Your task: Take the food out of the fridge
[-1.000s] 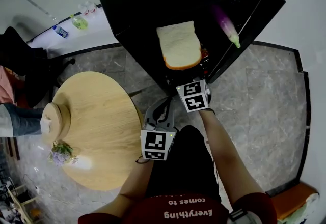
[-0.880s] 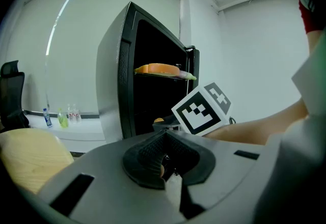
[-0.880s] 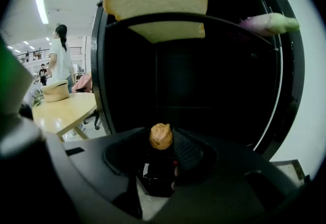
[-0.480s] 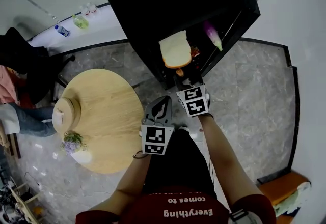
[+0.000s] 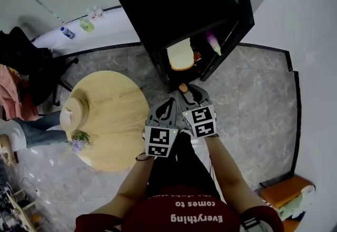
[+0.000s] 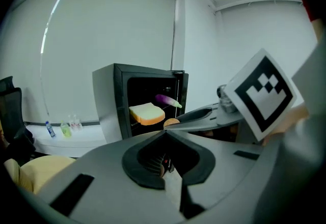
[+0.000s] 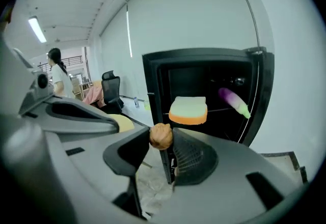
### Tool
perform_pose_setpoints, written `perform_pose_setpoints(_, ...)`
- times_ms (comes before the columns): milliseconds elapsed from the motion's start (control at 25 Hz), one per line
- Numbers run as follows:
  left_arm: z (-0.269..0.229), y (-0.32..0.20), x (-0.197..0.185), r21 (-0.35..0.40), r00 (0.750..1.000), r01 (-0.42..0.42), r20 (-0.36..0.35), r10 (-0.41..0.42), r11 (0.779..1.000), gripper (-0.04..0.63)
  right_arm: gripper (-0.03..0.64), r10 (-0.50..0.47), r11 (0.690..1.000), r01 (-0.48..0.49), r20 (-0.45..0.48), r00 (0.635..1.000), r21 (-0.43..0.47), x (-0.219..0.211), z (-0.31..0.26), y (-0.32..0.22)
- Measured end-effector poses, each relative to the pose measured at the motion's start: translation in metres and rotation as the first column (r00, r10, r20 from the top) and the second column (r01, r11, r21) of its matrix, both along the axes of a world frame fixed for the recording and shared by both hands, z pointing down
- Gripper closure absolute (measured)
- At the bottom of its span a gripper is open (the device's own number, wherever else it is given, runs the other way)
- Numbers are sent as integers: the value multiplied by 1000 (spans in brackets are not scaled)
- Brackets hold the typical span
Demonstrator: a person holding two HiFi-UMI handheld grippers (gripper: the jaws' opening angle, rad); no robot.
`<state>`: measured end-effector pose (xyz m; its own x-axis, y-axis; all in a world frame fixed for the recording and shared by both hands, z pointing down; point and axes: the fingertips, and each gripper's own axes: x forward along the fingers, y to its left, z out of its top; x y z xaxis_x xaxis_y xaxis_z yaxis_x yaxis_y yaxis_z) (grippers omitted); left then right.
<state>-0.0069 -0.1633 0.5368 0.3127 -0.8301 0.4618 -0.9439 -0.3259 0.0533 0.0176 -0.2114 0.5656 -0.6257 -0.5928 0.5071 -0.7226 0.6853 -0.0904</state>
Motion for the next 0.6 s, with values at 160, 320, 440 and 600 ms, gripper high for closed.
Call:
perform_pose_setpoints(160, -34, 6, -2, 44, 998, 21, -55, -18, 999, 589, 468, -30, 997, 29, 22, 999, 71, 0, -42, 28)
perform_pose_setpoints(320, -63, 12, -5, 106, 998, 8, -65, -1, 994, 589, 468, -53, 990, 47, 42, 998, 133, 1, -75, 48)
perform_pose_setpoints(440, -72, 26, -4, 123, 998, -3, -63, 10, 992, 589, 468, -53, 988, 42, 74, 996, 146, 8, -92, 63)
perform_pose_setpoints(600, -78, 49, -10, 123, 997, 10, -76, -1, 992, 589, 468, -78, 987, 64, 91, 993, 146, 8, -107, 84)
